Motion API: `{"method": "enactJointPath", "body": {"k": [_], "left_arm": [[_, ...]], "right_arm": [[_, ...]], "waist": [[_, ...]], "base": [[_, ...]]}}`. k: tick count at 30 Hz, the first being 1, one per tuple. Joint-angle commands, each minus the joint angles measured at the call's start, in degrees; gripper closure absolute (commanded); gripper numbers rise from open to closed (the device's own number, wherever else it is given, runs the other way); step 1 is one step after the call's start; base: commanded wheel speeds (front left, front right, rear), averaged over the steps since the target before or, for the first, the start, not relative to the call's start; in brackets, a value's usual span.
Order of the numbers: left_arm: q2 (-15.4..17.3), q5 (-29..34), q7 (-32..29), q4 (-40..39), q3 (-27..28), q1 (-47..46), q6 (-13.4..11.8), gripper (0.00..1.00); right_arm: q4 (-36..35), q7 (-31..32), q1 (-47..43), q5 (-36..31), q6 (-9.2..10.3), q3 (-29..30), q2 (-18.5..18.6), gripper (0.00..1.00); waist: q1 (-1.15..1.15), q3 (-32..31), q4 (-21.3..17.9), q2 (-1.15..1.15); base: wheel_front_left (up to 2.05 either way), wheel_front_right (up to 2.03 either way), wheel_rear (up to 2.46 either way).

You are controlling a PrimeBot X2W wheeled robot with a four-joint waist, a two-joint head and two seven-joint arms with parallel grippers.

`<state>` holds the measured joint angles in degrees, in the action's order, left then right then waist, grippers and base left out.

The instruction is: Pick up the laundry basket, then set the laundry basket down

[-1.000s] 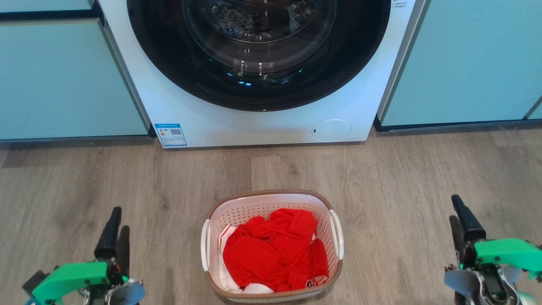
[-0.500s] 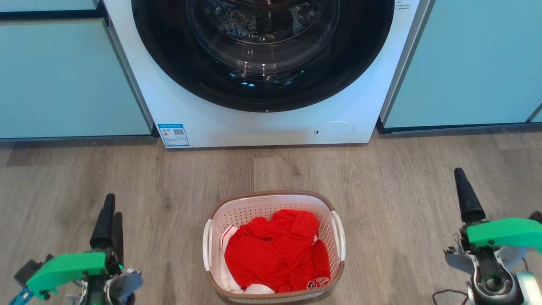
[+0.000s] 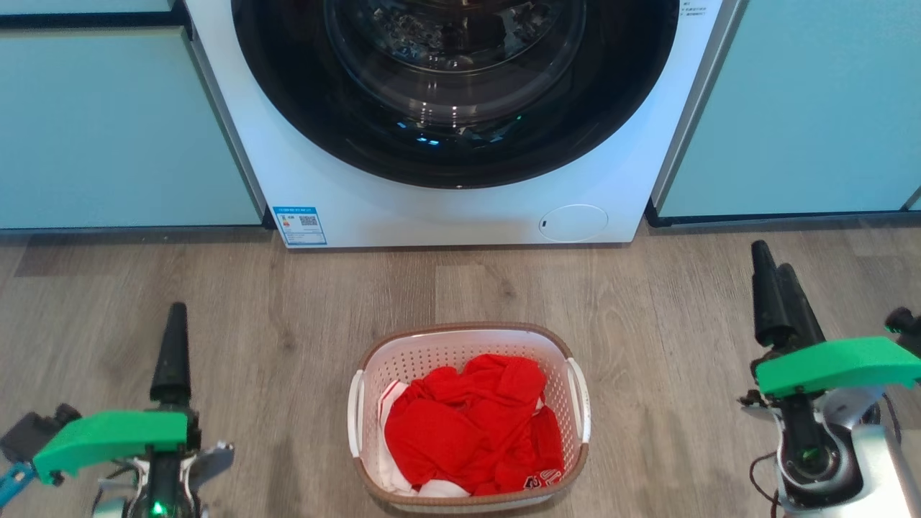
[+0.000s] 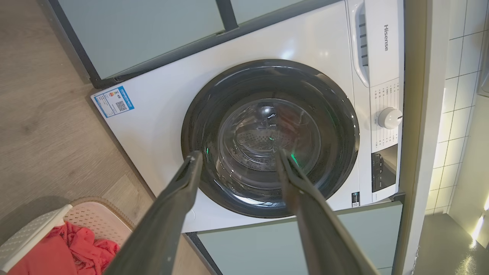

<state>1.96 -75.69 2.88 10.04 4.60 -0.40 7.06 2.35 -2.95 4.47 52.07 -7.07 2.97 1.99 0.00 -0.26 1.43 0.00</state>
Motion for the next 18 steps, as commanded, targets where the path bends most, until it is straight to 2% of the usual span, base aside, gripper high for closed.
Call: {"method": "enactJointPath", "body": {"k": [1,11,18], "left_arm": [[0.7,1.8,0.8,-2.8,1.8,-4.0,0.2,0.0],[0.7,13.7,2.4,-7.0,4.4,-5.2,0.2,0.0],[0.8,23.5,3.5,-10.5,2.5,-5.1,0.1,0.0]], "right_arm": [[-3.2,-0.7,3.8,-2.5,-0.2,-1.2,0.5,0.0],[-6.0,-2.4,4.9,-13.5,-0.23,-4.7,0.5,0.0],[-7.0,-3.4,5.0,-20.1,-0.25,-6.6,0.6,0.0]], "waist": [[0.0,0.0,0.0,0.0],[0.0,0.1,0.1,0.0],[0.0,0.1,0.1,0.0]], "base": [[0.0,0.0,0.0],[0.0,0.0,0.0],[0.0,0.0,0.0]]}}
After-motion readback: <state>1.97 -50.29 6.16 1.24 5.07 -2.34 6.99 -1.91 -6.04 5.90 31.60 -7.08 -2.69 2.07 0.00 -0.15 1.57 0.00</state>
